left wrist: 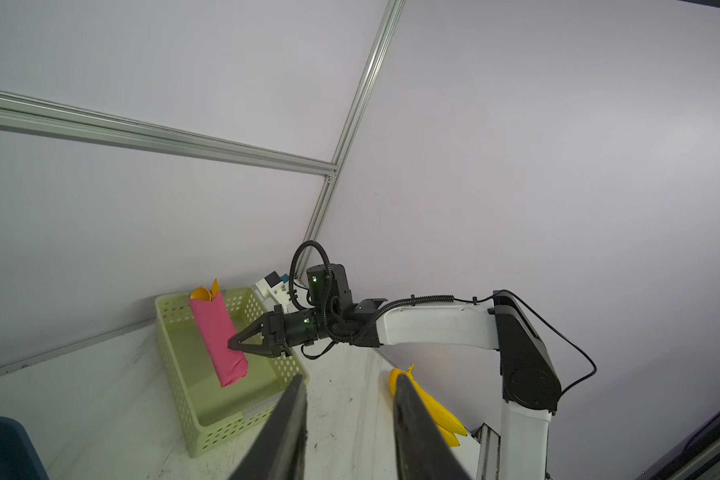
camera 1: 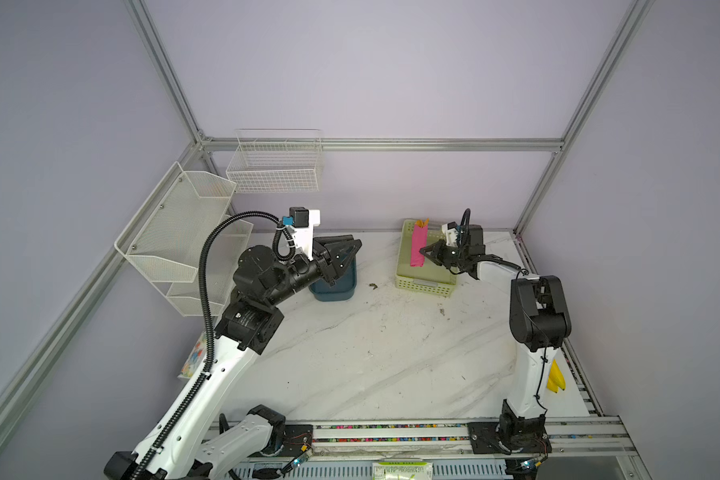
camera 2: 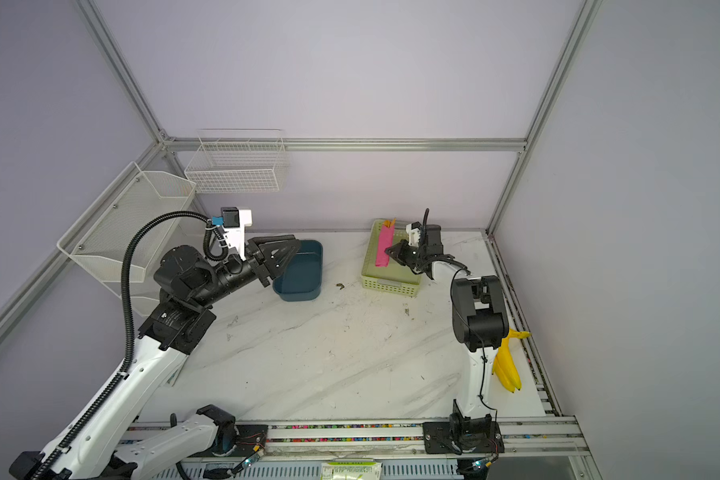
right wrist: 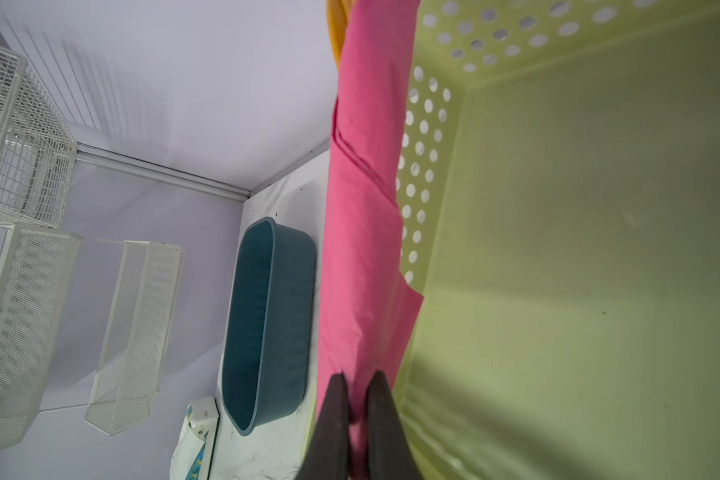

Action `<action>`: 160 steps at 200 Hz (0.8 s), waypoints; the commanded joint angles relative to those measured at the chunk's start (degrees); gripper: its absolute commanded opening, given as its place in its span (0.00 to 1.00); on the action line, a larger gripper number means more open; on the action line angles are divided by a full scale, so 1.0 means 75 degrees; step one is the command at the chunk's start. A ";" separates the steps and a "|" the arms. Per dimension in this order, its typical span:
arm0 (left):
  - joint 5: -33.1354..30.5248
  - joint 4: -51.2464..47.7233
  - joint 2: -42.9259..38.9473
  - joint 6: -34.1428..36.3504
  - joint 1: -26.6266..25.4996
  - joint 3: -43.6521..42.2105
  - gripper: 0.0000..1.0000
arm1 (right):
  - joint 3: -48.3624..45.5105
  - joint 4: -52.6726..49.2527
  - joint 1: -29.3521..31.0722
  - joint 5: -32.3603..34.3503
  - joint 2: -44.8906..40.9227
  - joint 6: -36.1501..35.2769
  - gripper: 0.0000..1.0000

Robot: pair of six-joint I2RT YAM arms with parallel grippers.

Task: Place the utensils on the paper napkin and roll it up
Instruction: 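Carry the pink bundle with the right gripper over the light-green basket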

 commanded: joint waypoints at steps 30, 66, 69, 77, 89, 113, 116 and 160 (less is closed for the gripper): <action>0.0005 0.0077 -0.0099 -0.0312 0.0198 -0.0336 0.34 | 0.0888 -0.0945 -0.0006 -0.0097 0.0765 0.0254 0.00; 0.0057 0.0103 -0.0063 -0.0453 0.0284 -0.0392 0.34 | 0.1022 -0.1096 -0.0009 -0.0048 0.1035 0.0204 0.00; 0.0057 0.0103 -0.0063 -0.0460 0.0292 -0.0403 0.34 | 0.1009 -0.1062 -0.0010 -0.0049 0.1044 0.0231 0.00; 0.0069 0.0103 -0.0054 -0.0473 0.0321 -0.0402 0.34 | 0.1033 -0.1033 -0.0002 -0.0042 0.1087 0.0300 0.00; 0.0069 0.0082 -0.0045 -0.0489 0.0339 -0.0405 0.34 | 0.1151 -0.1143 -0.0009 -0.0042 0.1189 0.0257 0.00; 0.0074 0.0091 -0.0048 -0.0533 0.0384 -0.0431 0.34 | 0.1327 -0.1270 0.0010 -0.0048 0.1363 0.0218 0.00; 0.0080 0.0100 -0.0056 -0.0529 0.0387 -0.0440 0.34 | 0.1343 -0.1286 0.0007 -0.0043 0.1379 0.0208 0.00; -0.0027 -0.0019 -0.0096 -0.0553 0.0467 -0.0563 0.34 | 0.1693 -0.1646 0.0115 0.0002 0.1693 0.0008 0.00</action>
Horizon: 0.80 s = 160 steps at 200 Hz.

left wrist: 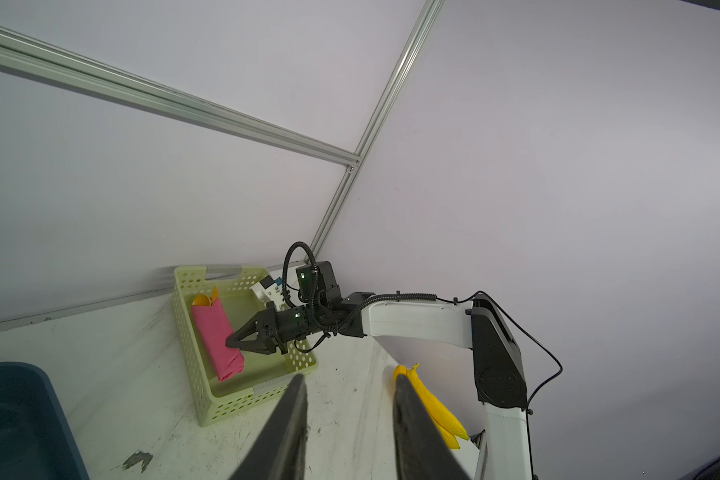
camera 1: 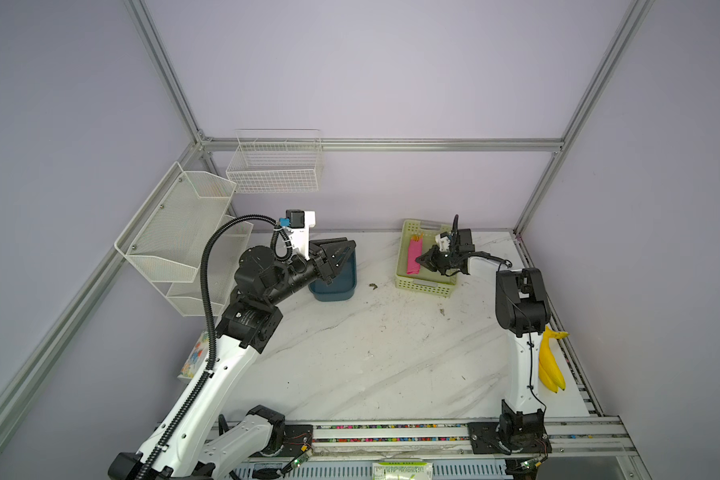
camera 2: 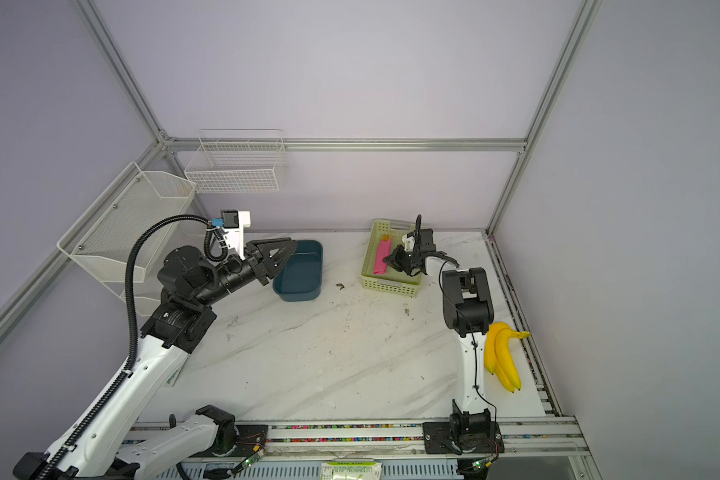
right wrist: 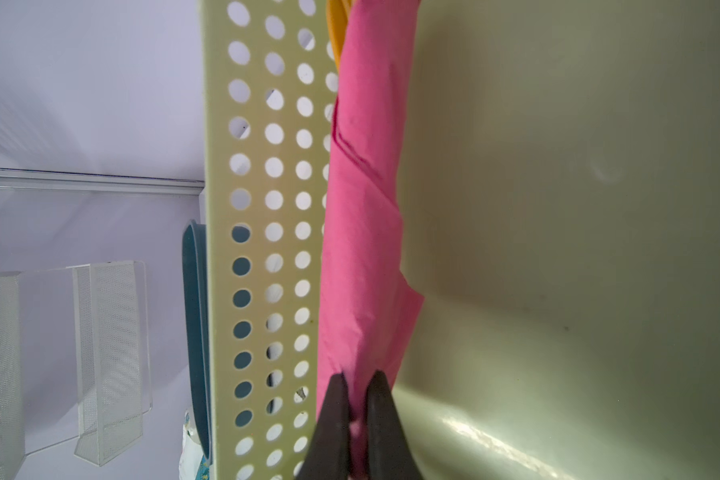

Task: Place the utensils on the paper napkin and roll it up
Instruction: 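Carry the pink bundle with the right gripper over the light-green basket, then lower the pink bundle into the light-green basket with the right gripper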

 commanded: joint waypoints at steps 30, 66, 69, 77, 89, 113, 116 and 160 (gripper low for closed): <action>-0.0047 -0.0028 -0.0121 -0.0153 0.0179 -0.0316 0.34 | 0.0458 -0.0416 0.0148 0.0078 0.0256 -0.0173 0.00; -0.0020 -0.0111 -0.0121 -0.0156 0.0250 -0.0323 0.34 | 0.0626 -0.0568 0.0181 0.0114 0.0452 -0.0154 0.00; -0.0029 -0.0114 -0.0121 -0.0164 0.0261 -0.0335 0.34 | 0.0647 -0.0574 0.0185 0.0115 0.0471 -0.0150 0.00; -0.0027 -0.0126 -0.0121 -0.0169 0.0283 -0.0340 0.34 | 0.0662 -0.0593 0.0199 0.0093 0.0525 -0.0121 0.00; -0.0006 -0.0136 -0.0126 -0.0187 0.0308 -0.0346 0.34 | 0.0663 -0.0599 0.0192 0.0095 0.0579 -0.0069 0.00; -0.0004 -0.0127 -0.0155 -0.0197 0.0344 -0.0359 0.34 | 0.0669 -0.0637 0.0195 0.0156 0.0656 -0.0033 0.00; -0.0007 -0.0126 -0.0162 -0.0206 0.0345 -0.0367 0.34 | 0.0669 -0.0642 0.0193 0.0165 0.0661 -0.0033 0.00; -0.0018 -0.0187 -0.0215 -0.0183 0.0391 -0.0363 0.33 | 0.0792 -0.1057 0.0195 0.0554 0.0779 -0.0165 0.00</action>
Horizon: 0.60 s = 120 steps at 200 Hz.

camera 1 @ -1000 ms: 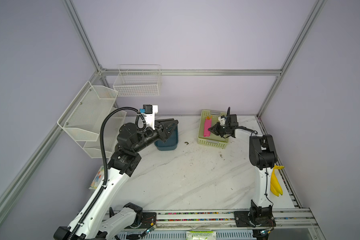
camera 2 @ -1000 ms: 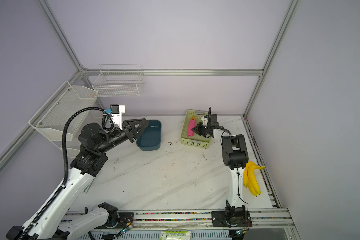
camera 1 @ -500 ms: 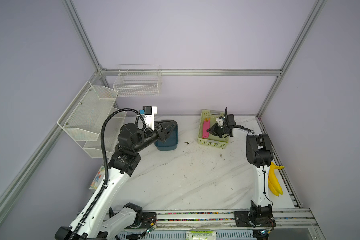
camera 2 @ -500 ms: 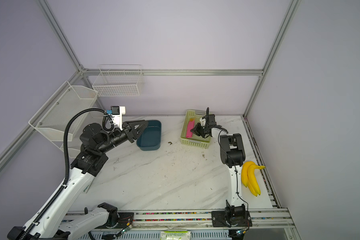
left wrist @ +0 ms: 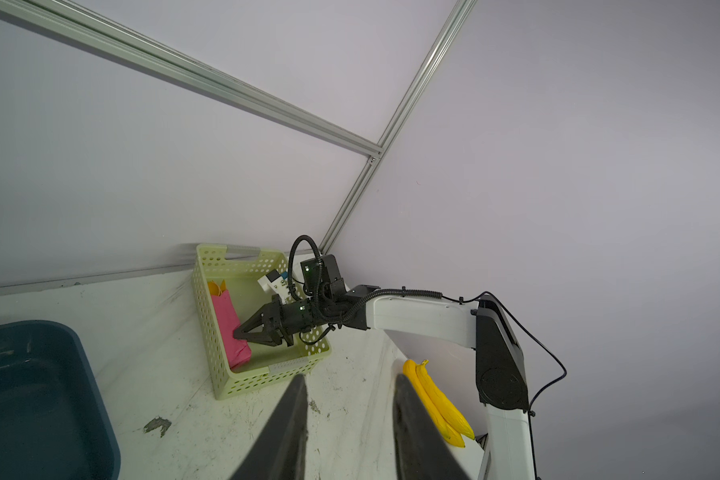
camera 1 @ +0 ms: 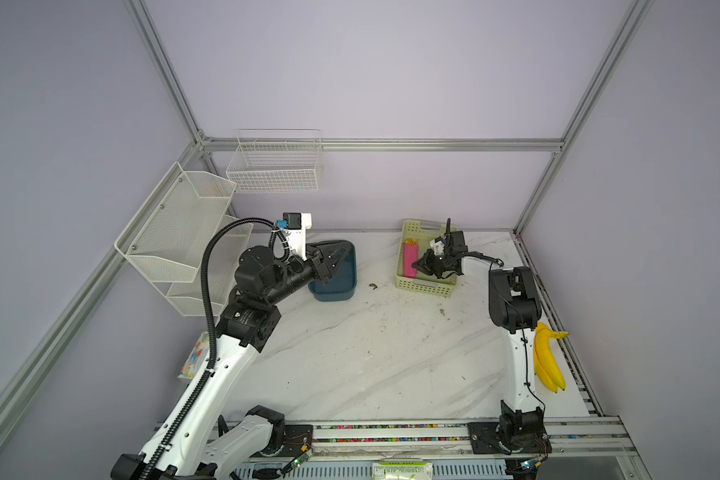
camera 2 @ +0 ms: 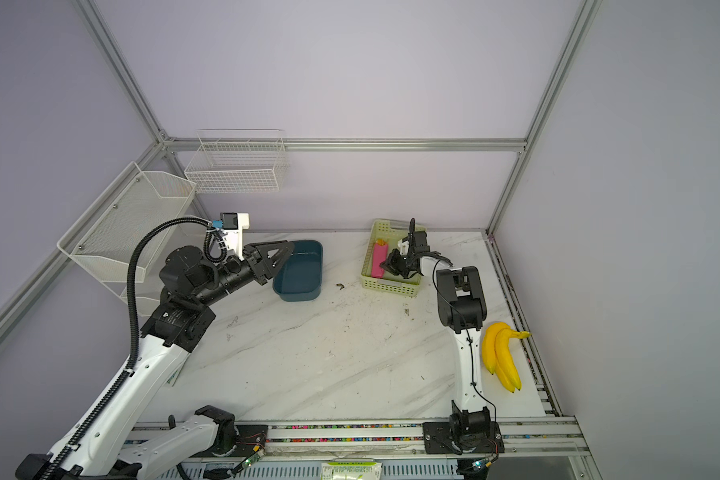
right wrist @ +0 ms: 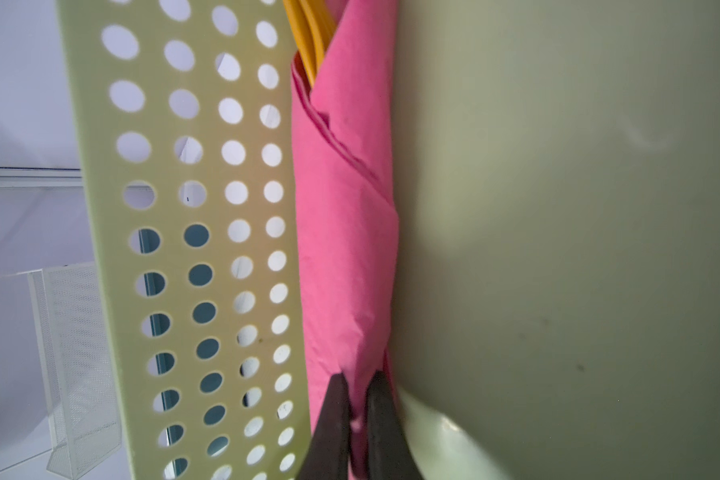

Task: Place the utensils on the paper napkin and roll it up
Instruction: 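Lower the pink bundle into the light-green basket with the right gripper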

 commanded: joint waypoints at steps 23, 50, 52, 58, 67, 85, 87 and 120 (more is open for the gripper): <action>0.0002 0.0124 -0.0225 -0.0069 0.0100 -0.0250 0.33 | 0.0393 -0.0736 0.0039 0.0537 0.0308 -0.0231 0.00; 0.0010 0.0148 -0.0227 -0.0079 0.0112 -0.0249 0.33 | 0.0498 -0.0997 0.0052 0.0747 0.0384 -0.0362 0.00; 0.0007 0.0156 -0.0227 -0.0074 0.0112 -0.0247 0.33 | 0.0502 -0.1040 0.0059 0.0781 0.0393 -0.0380 0.00; 0.0010 0.0170 -0.0227 -0.0081 0.0121 -0.0257 0.33 | 0.0524 -0.1116 0.0070 0.0922 0.0395 -0.0426 0.00; 0.0014 0.0203 -0.0211 -0.0096 0.0124 -0.0246 0.33 | 0.0534 -0.1203 0.0076 0.1051 0.0408 -0.0472 0.00; 0.0022 0.0263 -0.0215 -0.0122 0.0124 -0.0248 0.33 | 0.0556 -0.1309 0.0095 0.1136 0.0458 -0.0493 0.00; 0.0022 0.0264 -0.0215 -0.0120 0.0130 -0.0249 0.33 | 0.0558 -0.1335 0.0093 0.1153 0.0467 -0.0501 0.00; 0.0045 0.0258 -0.0226 -0.0138 0.0136 -0.0248 0.33 | 0.0959 -0.2034 0.0154 0.1632 0.0699 -0.0684 0.00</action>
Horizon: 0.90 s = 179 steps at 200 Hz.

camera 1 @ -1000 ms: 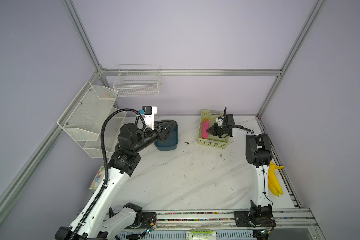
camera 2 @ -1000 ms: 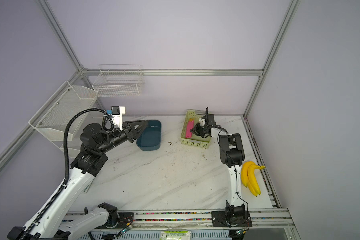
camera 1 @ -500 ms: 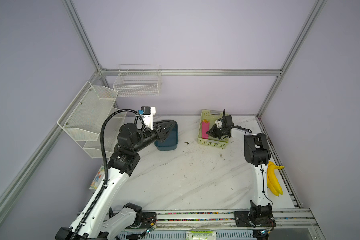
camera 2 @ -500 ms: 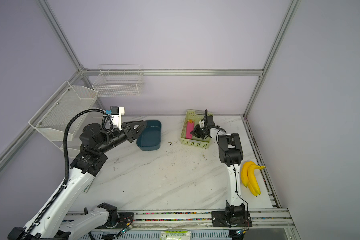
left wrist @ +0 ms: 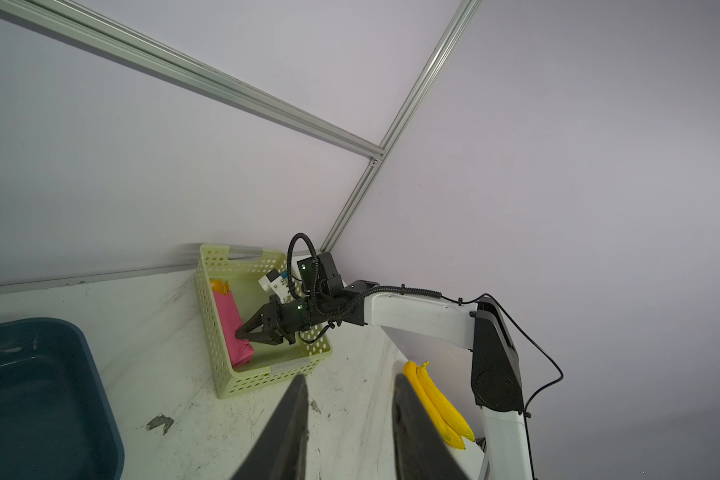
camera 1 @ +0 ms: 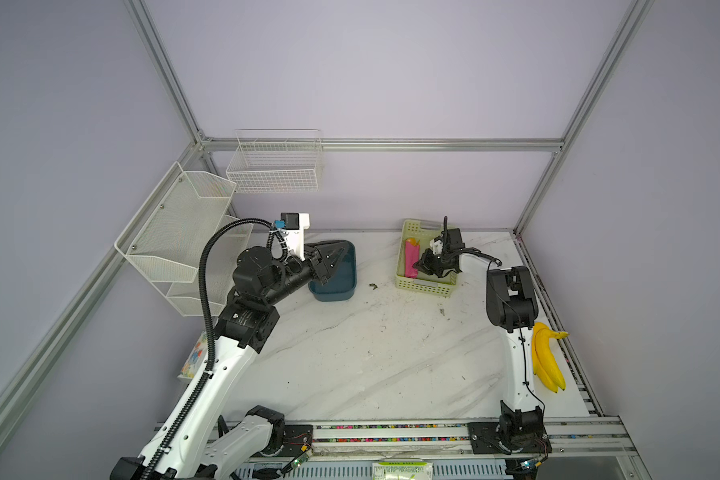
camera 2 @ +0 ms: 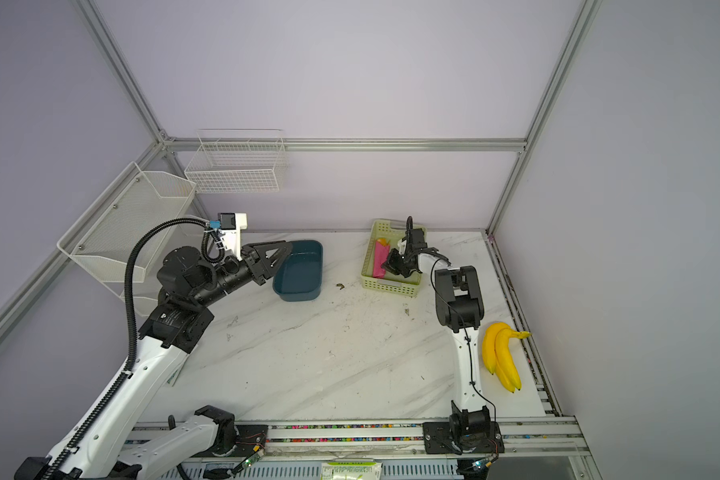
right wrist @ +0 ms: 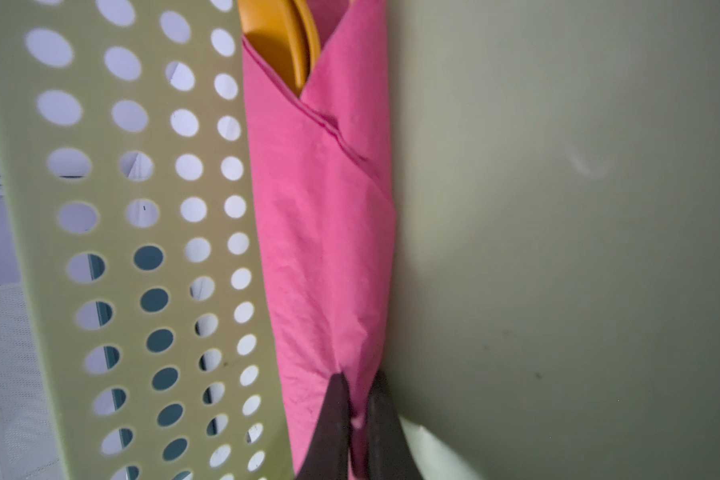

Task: Place the utensils on the paper napkin and roll it up
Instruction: 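Lower the pink bundle into the light-green basket with the right gripper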

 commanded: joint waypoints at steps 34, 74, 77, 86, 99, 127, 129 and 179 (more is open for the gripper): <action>0.0047 0.0282 -0.0177 -0.0088 0.0072 -0.0267 0.33 | 0.0381 -0.1379 0.0161 0.1213 0.0469 -0.0398 0.03; 0.0057 0.0291 -0.0154 -0.0114 0.0095 -0.0278 0.33 | 0.0562 -0.1798 0.0286 0.1921 0.0490 -0.0430 0.13; 0.0073 0.0291 -0.0144 -0.0121 0.0095 -0.0266 0.33 | 0.0587 -0.1853 0.0300 0.1980 0.0503 -0.0439 0.13; 0.0098 0.0281 -0.0142 -0.0122 0.0095 -0.0269 0.33 | 0.0688 -0.2014 0.0328 0.2165 0.0545 -0.0494 0.14; 0.0116 0.0289 -0.0132 -0.0134 0.0106 -0.0268 0.33 | 0.0767 -0.2142 0.0377 0.2405 0.0556 -0.0538 0.15; 0.0104 0.0279 -0.0151 -0.0144 0.0118 -0.0270 0.33 | 0.0822 -0.2301 0.0501 0.2872 0.0552 -0.0586 0.21; 0.0095 0.0279 -0.0153 -0.0145 0.0118 -0.0269 0.33 | 0.0829 -0.2307 0.0515 0.2896 0.0560 -0.0586 0.22; 0.0186 0.0227 -0.0142 -0.0191 0.0142 -0.0246 0.34 | 0.1016 -0.2643 0.0702 0.3517 0.0651 -0.0708 0.24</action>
